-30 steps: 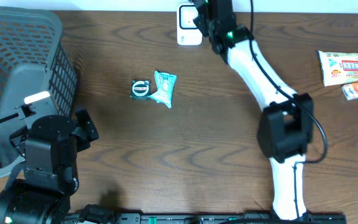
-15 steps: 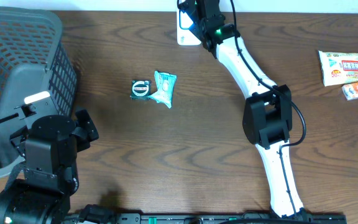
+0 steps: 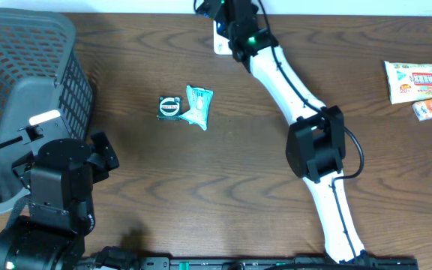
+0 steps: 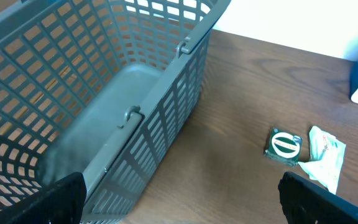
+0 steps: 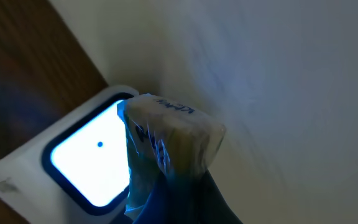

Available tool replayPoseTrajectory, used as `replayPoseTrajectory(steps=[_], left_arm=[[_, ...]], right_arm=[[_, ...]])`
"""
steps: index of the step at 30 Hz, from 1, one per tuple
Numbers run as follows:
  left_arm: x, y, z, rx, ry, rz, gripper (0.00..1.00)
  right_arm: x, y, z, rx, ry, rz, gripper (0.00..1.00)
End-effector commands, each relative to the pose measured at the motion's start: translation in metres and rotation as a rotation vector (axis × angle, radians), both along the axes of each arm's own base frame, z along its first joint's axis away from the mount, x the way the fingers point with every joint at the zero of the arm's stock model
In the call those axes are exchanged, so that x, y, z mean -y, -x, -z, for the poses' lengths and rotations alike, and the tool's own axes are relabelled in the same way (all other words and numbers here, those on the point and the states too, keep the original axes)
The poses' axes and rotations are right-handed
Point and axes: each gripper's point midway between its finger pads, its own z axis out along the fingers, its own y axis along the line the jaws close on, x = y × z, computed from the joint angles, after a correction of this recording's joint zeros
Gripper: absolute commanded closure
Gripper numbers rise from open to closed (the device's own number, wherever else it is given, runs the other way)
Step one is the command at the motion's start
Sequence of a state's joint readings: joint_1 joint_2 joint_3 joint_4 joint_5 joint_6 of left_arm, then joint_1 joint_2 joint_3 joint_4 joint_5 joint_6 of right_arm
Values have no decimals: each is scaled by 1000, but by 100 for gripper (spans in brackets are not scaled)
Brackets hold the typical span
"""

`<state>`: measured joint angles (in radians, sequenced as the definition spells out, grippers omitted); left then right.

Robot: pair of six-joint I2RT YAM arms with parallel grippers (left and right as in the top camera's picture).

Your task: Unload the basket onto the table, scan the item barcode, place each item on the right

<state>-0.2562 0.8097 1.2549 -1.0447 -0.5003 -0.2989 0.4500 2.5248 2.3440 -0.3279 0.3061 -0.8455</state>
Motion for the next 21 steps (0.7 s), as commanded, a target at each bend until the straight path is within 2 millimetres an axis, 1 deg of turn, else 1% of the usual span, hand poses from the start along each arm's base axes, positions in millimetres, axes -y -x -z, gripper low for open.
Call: replayPoseTrajectory(steps=[1,4,6,7,10,11,14,15,16,18,19,21], left_arm=[[-2,1,-4,9,-2,-10,2],[-2,1,-4,9,-2,-10,2],[-2,1,-4,9,-2,-10,2],[-2,1,-4,9,-2,-10,2],[-2,1,-4,9,-2,-10,2],[-2,1,-4,9,-2,-10,2],[-2,1,-4,9,-2,-10,2],[-2,1,-4,9,-2,-10,2],[-2,1,-4,9,-2,-10,2],[-2,1,-4,9,-2,-10,2],[-2,1,-4,9,-2,-10,2],[-2,1,-4,9,-2,-10,2]], right_arm=[[-2,-1,-14,28,16,-25,99],[1,-3,-14,24,-34,8,99],[9,-5,-16,26,-75,65,99],[17,-6,-17,29,-98,112,99],[52,-9,-20,54,-173,319,99],[67,-10,-21,71,-193,393,99],[124,-10,-28,152,-257,650,99],[147,-8,-27,169,-264,731,99],[164,-6,-24,165,-260,777,99],[197,-3,-14,129,-246,846,99],[221,2,-6,102,-243,900,99],[257,11,8,52,-249,987,99]])
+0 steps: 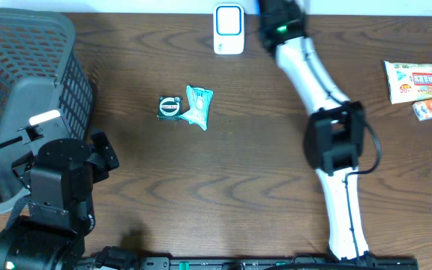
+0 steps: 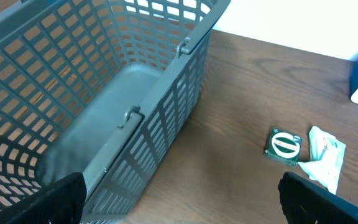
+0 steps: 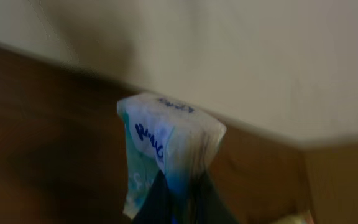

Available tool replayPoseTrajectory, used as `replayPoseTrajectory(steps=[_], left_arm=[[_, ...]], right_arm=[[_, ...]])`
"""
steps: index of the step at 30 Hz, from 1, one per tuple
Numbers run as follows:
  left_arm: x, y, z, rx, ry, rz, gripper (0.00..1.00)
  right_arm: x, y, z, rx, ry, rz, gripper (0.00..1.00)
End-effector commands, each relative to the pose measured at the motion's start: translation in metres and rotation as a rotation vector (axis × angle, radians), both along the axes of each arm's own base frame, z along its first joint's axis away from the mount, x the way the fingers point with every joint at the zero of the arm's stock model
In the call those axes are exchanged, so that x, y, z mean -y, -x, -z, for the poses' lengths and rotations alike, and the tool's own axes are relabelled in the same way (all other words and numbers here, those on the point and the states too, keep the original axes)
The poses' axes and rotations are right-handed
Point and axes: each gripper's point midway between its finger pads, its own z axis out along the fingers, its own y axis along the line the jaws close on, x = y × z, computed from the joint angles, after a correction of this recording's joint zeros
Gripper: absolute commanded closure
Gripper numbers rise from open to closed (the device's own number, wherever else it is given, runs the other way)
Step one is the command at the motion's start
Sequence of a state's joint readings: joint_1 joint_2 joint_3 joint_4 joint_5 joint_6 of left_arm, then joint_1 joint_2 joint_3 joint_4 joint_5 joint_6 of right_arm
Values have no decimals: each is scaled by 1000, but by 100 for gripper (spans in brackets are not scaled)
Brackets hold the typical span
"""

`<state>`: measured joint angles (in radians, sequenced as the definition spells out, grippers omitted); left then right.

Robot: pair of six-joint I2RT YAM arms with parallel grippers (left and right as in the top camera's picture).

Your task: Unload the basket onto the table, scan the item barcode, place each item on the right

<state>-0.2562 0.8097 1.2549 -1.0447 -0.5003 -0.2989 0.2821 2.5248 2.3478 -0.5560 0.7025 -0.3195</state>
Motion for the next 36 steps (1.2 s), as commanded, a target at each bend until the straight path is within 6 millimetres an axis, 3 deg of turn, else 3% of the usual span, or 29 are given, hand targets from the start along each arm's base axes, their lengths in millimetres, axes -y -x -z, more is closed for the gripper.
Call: replayPoseTrajectory(steps=[1,8,12,18,20,22,23,24,26,33,36], left_arm=[[-2,1,-4,9,-2,-10,2],[-2,1,-4,9,-2,-10,2],[-2,1,-4,9,-2,-10,2],[-2,1,-4,9,-2,-10,2],[-2,1,-4,9,-2,-10,2],[-2,1,-4,9,-2,-10,2],[-2,1,-4,9,-2,-10,2],[-2,1,-4,9,-2,-10,2],[-2,1,-4,9,-2,-10,2],[-2,1,-4,9,-2,-10,2],[-2,1,-4,9,-2,-10,2]], right_arm=[[93,15,-3,43,-86,285,99],[199,62,42,-95,-303,543,99],[233,80,57,-145,-425,605,99],[276,107,65,-182,-465,709,99],[287,115,66,-192,-466,733,93],[294,121,67,-201,-468,750,65],[297,123,68,-204,-472,755,33],[298,124,69,-208,-479,758,20],[298,124,71,-213,-504,753,4],[272,113,74,-233,-622,675,1],[257,105,60,-213,-640,633,1]])
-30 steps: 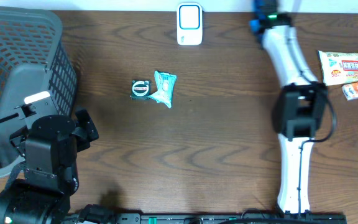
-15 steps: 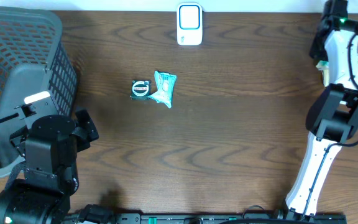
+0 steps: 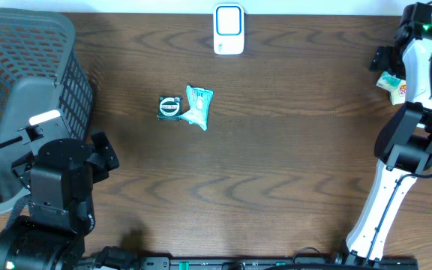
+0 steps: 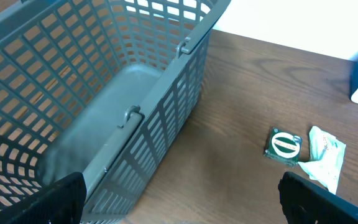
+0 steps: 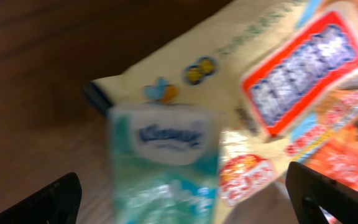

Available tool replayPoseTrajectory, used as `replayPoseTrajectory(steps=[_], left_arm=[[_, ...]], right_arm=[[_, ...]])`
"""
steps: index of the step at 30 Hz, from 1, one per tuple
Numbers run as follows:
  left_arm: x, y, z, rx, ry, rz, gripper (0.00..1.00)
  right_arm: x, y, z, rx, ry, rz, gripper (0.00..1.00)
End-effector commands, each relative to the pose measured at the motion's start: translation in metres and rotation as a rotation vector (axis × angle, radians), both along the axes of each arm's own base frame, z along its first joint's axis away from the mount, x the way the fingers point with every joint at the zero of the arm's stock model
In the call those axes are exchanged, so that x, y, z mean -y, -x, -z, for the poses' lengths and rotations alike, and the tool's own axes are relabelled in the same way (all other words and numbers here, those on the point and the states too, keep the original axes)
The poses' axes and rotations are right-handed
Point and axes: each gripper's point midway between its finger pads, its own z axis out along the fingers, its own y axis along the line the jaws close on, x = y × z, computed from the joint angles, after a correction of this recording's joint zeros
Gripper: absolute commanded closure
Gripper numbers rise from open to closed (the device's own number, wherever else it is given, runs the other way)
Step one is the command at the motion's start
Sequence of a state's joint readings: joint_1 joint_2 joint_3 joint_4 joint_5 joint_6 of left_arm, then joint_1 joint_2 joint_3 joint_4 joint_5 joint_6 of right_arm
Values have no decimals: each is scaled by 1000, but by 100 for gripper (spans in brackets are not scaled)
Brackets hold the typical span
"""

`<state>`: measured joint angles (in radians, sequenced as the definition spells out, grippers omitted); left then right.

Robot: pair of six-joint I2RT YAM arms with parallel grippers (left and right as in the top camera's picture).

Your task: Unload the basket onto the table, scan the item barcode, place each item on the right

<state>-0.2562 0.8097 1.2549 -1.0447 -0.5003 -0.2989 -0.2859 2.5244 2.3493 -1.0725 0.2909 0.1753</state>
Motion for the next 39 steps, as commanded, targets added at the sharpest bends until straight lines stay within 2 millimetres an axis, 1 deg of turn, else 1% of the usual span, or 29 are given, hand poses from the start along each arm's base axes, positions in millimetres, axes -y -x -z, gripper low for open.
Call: replayPoseTrajectory(steps=[1,2,4,7,9,11,12,13,15,16,18,19,22,23,24,25,28,30,31,35,37,39], left_arm=[[-2,1,-4,9,-2,-10,2],[-2,1,-4,9,-2,-10,2],[-2,1,-4,9,-2,-10,2],[-2,1,-4,9,-2,-10,2],[-2,1,-4,9,-2,-10,2],[-2,1,-4,9,-2,-10,2],[-2,1,-4,9,-2,-10,2],[-2,1,-4,9,-2,-10,3],[-2,1,-4,9,-2,-10,2],[-2,1,-4,9,-2,-10,2],[-2,1,-4,9,-2,-10,2],[-2,1,-4,9,-2,-10,2],[-2,1,-4,9,-2,-10,2],[-2,1,-4,9,-2,-10,2],[-2,1,-4,9,-2,-10,2],[-2,1,-4,9,-2,-10,2],[-2,1,-4,9,-2,-10,2],[-2,1,-4,9,-2,-10,2],[-2,1,-4,9,-2,-10,2],[-2,1,-4,9,-2,-10,2],[-2,1,-4,9,-2,-10,2],[-2,1,-4,9,-2,-10,2]], right_arm=[[-25,-18,-36,98,-25,-45,1],[-30,-20,-44,115,-21,-54,1],[-41,-27,-65,161,-10,-78,1],[-66,-35,-102,244,-16,-127,1],[-94,-42,-122,302,-73,-189,1],[-129,-46,-134,344,-170,-270,1],[-152,-48,-139,360,-237,-321,1],[-169,-48,-139,365,-290,-359,1],[-212,-45,-140,363,-431,-465,4],[-231,-43,-137,354,-490,-506,7],[-265,-37,-130,325,-586,-567,9],[-284,-33,-124,302,-625,-597,9],[-327,-19,-98,221,-677,-652,9],[-344,-12,-85,179,-693,-667,9],[-359,-5,-76,147,-713,-680,7],[-374,4,-65,109,-740,-687,2],[-420,31,-41,21,-829,-723,1],[-446,48,-29,-17,-859,-767,1],[-456,53,-25,-28,-863,-783,1],[-495,70,-10,-31,-857,-873,1],[-514,76,-4,-23,-844,-913,1],[-522,78,4,-19,-784,-898,2]])
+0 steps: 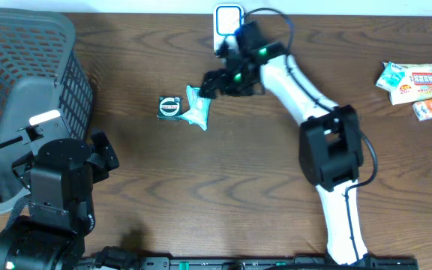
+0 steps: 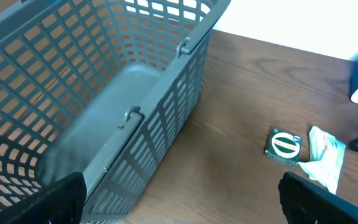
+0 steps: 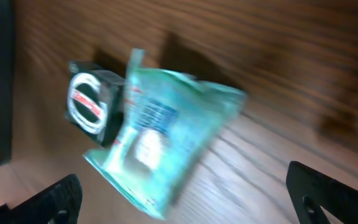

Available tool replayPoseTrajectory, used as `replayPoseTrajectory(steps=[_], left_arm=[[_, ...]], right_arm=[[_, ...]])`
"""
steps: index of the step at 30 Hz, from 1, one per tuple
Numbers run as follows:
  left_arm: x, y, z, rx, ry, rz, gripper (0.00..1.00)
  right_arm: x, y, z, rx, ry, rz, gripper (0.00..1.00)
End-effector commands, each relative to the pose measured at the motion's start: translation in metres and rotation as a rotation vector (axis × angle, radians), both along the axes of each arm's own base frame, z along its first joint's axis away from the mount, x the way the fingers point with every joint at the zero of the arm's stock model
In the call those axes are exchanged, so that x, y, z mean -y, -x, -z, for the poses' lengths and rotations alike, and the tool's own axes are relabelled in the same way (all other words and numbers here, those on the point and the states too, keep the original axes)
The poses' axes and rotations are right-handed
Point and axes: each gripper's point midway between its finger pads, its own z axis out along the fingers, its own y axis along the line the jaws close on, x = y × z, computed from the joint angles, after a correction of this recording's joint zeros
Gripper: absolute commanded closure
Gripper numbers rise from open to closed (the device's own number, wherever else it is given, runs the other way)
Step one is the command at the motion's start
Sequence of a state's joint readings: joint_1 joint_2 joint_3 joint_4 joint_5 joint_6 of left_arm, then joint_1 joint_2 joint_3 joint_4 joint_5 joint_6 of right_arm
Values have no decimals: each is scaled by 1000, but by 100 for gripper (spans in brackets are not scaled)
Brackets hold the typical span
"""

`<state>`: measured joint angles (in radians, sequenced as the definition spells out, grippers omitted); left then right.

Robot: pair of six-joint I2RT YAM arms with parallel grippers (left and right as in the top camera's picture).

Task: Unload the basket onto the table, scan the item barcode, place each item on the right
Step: 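Grasp the green Zappy wipes pack with the right gripper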

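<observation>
A teal foil packet (image 1: 199, 106) lies mid-table beside a small black item with a round green-and-white face (image 1: 169, 106). My right gripper (image 1: 211, 82) hovers open just above and to the right of the packet, holding nothing. In the right wrist view the packet (image 3: 166, 137) and the black item (image 3: 92, 102) lie ahead of the open gripper (image 3: 191, 199). The white scanner (image 1: 228, 19) stands at the far edge, partly behind the right arm. My left gripper (image 2: 179, 208) is open beside the basket, far from the packet (image 2: 325, 159).
A grey mesh basket (image 1: 21, 82) fills the left side. At the far right lie a tissue pack (image 1: 391, 73), a yellow snack bag (image 1: 422, 79) and a small orange box (image 1: 430, 109). The left arm's base (image 1: 55, 195) sits at front left.
My right gripper has moved from the far right of the table, over the tissue pack and snack bag, to just above the teal packet in the middle. It stays open. The left arm is unmoved.
My right gripper first held the tissue pack in front of the lit scanner. Then it held the pack to the right of the scanner. Later it was open at the far right with the pack lying by the snack bag. Now it is open over the teal packet.
</observation>
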<state>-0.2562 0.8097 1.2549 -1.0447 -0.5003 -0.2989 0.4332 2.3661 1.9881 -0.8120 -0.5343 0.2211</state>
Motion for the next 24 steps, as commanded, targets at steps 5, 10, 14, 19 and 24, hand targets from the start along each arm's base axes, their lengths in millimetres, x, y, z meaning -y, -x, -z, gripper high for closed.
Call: replayPoseTrajectory(steps=[5,10,14,19,24], left_arm=[[-2,1,-4,9,-2,-10,2],[-2,1,-4,9,-2,-10,2],[-2,1,-4,9,-2,-10,2],[-2,1,-4,9,-2,-10,2],[-2,1,-4,9,-2,-10,2]], right_arm=[[-10,5,19,71,219,115,7],[-22,11,21,141,303,106,15],[-20,10,23,221,422,159,19],[-24,11,18,326,522,199,20],[-34,13,11,425,584,209,19]])
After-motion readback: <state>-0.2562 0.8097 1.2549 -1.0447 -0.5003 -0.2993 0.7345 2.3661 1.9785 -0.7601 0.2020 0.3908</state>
